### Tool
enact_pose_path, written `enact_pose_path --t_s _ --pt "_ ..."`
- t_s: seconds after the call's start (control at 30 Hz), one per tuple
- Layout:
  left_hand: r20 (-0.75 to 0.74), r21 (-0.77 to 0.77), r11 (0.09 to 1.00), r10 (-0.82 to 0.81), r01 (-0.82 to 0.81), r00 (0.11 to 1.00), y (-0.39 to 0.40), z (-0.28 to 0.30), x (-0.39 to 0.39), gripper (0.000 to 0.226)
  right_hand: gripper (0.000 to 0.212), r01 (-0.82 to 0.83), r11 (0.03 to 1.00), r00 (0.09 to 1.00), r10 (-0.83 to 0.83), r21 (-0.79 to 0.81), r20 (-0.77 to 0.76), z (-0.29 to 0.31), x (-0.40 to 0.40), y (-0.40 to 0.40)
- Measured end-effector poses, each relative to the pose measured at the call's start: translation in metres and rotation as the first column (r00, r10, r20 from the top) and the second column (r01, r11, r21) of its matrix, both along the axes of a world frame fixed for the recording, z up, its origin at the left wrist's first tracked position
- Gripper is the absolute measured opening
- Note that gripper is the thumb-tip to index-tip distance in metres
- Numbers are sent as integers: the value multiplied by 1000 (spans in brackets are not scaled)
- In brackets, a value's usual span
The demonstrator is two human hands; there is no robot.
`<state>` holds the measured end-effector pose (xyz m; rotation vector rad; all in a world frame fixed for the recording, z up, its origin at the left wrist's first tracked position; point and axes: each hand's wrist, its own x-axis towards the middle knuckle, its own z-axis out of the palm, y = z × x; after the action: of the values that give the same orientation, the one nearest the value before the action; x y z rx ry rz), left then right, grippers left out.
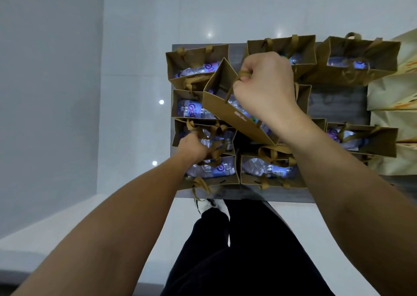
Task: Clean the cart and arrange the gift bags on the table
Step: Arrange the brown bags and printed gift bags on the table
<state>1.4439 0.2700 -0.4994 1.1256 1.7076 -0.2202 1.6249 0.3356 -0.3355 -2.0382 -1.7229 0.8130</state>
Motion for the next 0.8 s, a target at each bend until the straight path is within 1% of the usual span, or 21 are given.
enact_pose_path --t_s 0.07,0.2,0.33,0.43,0.5,0.57,0.63,0.7,0.8 --pt "26 -40 999 2 -1 1000 2 1 3 43 38 2 1000 1000 -2 2 -13 -1 -1 2" --pt "-15 -42 982 -186 186 982 10 3 11 43 37 7 1000 1000 -7 -12 -23 -4 -1 4" --pt "-48 -44 970 -241 239 969 15 5 30 46 35 -1 1000 1000 1 -9 -18 -4 0 4" --pt "-90 -31 981 -192 189 977 15 6 39 62 32 7 1000 999 -7 5 -32 -4 0 4" --pt "-73 -37 981 -195 193 978 15 5 42 70 33 4 1000 999 -4 -8 -32 -4 2 4" --pt "-52 -43 984 -174 171 983 15 3 46 72 33 2 1000 999 -2 -13 -37 -4 3 4" --pt "-13 -76 992 -105 104 994 16 3 49 73 34 0 1000 999 0 -13 -39 -4 5 3" --pt "27 -112 993 -17 20 999 18 -2 52 68 35 -1 1000 999 0 -16 -34 -4 5 3" --pt "96 -168 978 139 -122 986 20 -8 53 46 36 -2 1000 999 1 -5 -43 -5 7 4"
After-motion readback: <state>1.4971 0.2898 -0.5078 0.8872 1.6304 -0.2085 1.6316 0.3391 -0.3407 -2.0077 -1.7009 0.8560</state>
